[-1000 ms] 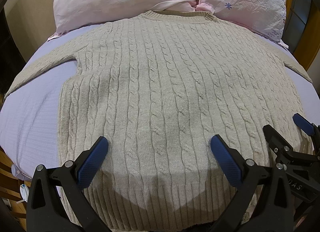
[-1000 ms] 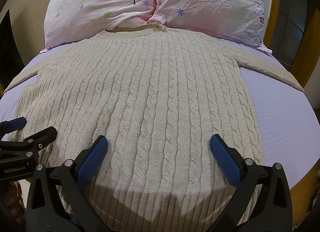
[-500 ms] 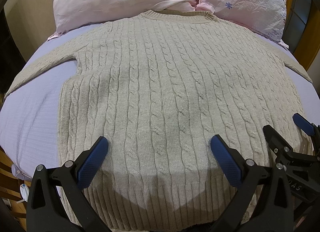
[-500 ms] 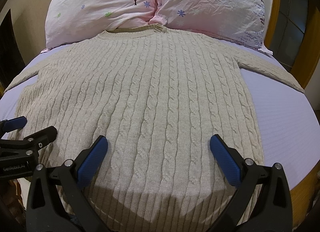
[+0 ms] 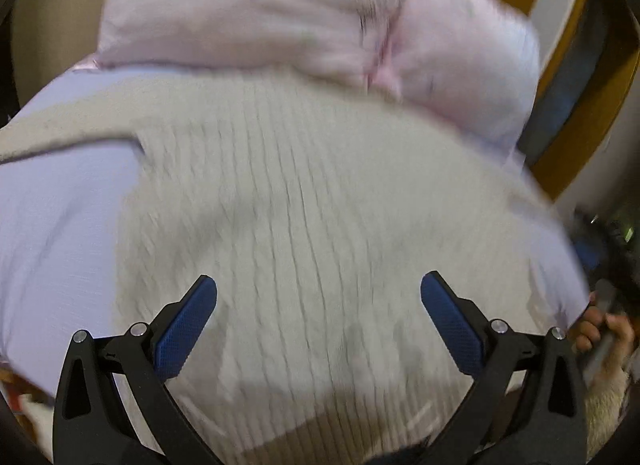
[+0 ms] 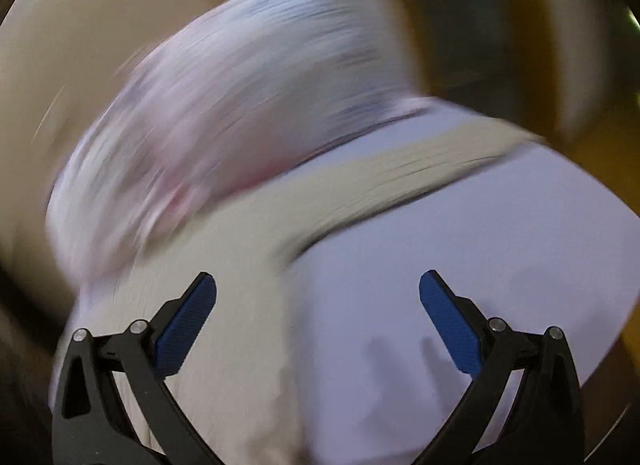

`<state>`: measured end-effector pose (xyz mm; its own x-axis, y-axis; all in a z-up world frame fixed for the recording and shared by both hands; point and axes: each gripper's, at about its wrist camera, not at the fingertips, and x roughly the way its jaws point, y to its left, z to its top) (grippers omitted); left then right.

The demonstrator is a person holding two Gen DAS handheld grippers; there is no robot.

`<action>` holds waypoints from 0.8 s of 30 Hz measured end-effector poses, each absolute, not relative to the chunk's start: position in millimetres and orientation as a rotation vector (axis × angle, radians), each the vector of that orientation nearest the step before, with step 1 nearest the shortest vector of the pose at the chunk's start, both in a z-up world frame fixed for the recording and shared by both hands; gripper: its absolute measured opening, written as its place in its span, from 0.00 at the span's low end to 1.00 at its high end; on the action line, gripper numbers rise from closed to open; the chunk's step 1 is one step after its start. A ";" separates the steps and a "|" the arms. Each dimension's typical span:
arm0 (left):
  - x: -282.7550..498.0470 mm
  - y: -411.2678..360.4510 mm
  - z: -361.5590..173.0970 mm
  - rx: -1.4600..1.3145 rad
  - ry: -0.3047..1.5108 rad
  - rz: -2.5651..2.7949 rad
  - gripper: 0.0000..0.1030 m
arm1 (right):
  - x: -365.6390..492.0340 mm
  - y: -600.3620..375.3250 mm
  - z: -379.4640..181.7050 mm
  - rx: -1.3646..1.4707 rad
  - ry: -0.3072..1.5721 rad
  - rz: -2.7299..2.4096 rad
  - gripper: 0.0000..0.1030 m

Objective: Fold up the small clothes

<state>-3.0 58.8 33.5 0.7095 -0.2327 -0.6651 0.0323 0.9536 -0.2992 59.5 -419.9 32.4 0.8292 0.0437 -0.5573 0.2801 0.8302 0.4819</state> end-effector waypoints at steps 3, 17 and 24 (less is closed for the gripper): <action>-8.9 78.9 48.4 -0.313 0.613 -0.215 0.99 | 81.0 -514.9 20.9 0.792 0.613 -0.339 0.47; 14.1 195.7 44.0 -0.626 0.530 -0.106 0.99 | 139.8 -637.6 -38.4 1.223 0.595 -0.470 0.26; 2.3 265.0 46.1 -0.655 0.495 0.128 0.99 | 148.2 -589.9 20.1 0.910 0.459 -0.434 0.06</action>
